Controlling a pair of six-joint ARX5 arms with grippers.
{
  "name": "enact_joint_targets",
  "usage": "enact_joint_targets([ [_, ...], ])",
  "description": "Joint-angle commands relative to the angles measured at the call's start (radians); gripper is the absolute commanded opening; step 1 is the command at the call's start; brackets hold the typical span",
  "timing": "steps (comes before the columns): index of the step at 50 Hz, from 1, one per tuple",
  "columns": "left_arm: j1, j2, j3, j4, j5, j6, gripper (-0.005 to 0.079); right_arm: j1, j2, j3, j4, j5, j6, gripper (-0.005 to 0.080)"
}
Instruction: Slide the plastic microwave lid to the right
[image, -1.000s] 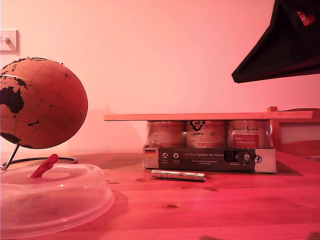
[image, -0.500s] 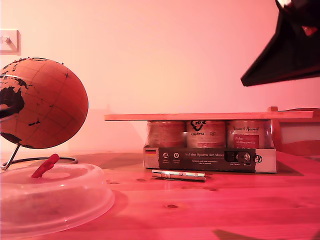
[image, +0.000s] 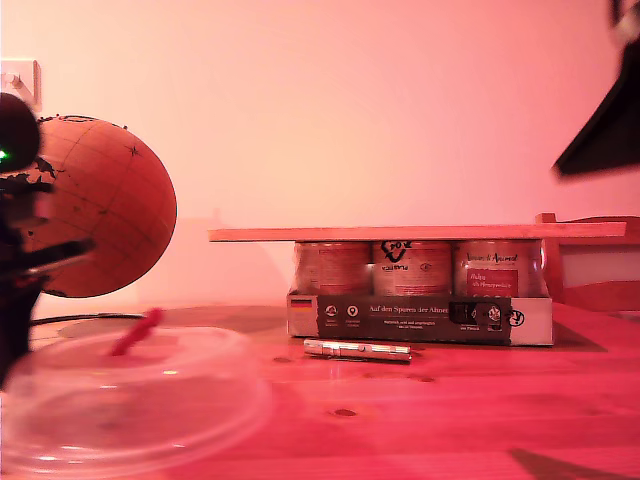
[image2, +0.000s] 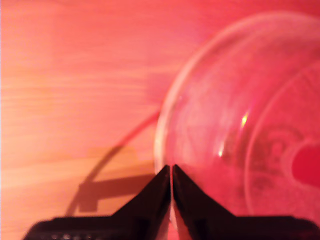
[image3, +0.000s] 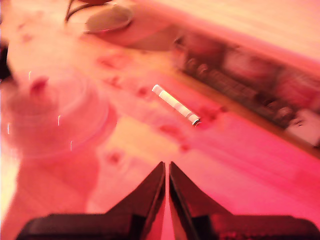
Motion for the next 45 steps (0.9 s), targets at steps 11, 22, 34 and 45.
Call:
enact_joint_targets([
  [11,-0.085,0.016,0.020,0.042,0.010,-0.060,-0.0021,-0.027,-0.093,0.001,-0.019,0.023,0.007,-0.0012],
  [22,-0.132,0.016,0.020,0.091,0.034,-0.098,-0.0021,-0.027,-0.117,0.001,-0.024,0.029,0.006,-0.0012],
  [34,-0.181,0.042,0.023,0.121,0.057,-0.128,-0.0021,-0.027,-0.122,0.001,-0.054,0.027,0.000,-0.0012],
  [45,-0.239,0.120,0.069,0.129,0.073,-0.132,-0.0021,-0.027,-0.122,0.003,-0.168,-0.009,0.072,-0.0012],
])
